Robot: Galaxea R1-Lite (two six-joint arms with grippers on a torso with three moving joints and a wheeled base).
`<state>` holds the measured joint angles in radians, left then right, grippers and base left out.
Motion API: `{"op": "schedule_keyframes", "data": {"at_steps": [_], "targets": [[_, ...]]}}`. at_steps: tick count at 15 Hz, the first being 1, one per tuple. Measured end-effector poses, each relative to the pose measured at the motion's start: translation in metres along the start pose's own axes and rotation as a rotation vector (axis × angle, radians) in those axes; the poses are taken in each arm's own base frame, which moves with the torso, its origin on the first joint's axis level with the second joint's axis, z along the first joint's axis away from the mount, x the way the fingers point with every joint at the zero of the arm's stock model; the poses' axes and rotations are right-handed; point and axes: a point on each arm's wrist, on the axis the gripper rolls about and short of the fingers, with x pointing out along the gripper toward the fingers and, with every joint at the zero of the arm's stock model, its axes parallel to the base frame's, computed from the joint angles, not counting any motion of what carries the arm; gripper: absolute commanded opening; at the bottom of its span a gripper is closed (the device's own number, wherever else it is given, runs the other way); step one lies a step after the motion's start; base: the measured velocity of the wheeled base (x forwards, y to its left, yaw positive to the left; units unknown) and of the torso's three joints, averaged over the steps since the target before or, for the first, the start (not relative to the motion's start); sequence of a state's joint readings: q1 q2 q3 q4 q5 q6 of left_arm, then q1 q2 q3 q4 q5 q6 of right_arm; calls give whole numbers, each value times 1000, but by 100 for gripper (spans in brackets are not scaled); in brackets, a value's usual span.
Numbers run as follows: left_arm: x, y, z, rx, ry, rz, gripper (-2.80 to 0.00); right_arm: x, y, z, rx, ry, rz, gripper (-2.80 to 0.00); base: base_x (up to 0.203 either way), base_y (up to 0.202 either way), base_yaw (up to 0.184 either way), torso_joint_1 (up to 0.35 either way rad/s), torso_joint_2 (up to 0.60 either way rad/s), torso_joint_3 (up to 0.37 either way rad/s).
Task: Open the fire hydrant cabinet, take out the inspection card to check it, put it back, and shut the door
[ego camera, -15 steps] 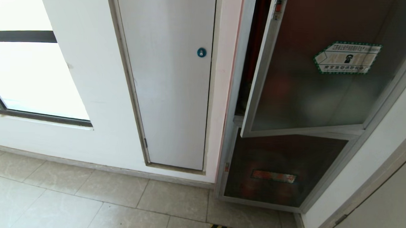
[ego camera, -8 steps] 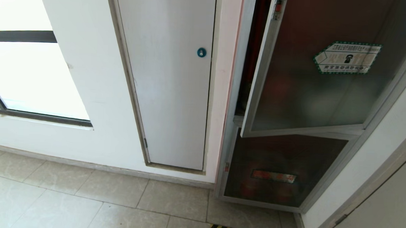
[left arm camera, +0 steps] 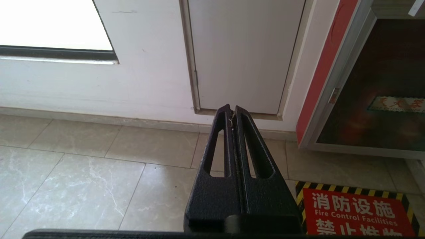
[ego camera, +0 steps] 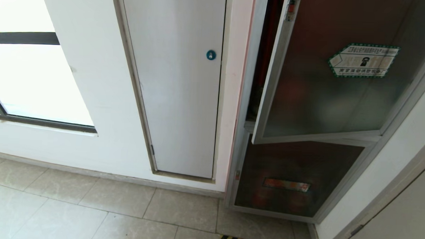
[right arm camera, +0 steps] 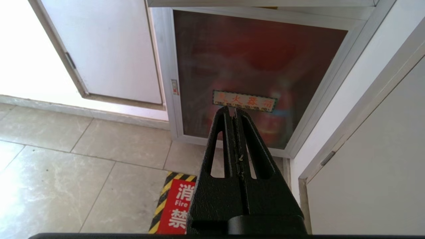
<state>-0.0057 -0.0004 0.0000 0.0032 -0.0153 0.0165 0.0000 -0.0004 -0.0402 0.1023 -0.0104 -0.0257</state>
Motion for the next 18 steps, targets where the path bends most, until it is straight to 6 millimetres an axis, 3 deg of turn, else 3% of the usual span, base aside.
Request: {"op": "schedule_keyframes", "data": {"at_steps": [18], "targets": [[0,0,0,0,-1,0,-280,0,0,0,-1,0,1,-280,193,0,0,4,2,2]]}}
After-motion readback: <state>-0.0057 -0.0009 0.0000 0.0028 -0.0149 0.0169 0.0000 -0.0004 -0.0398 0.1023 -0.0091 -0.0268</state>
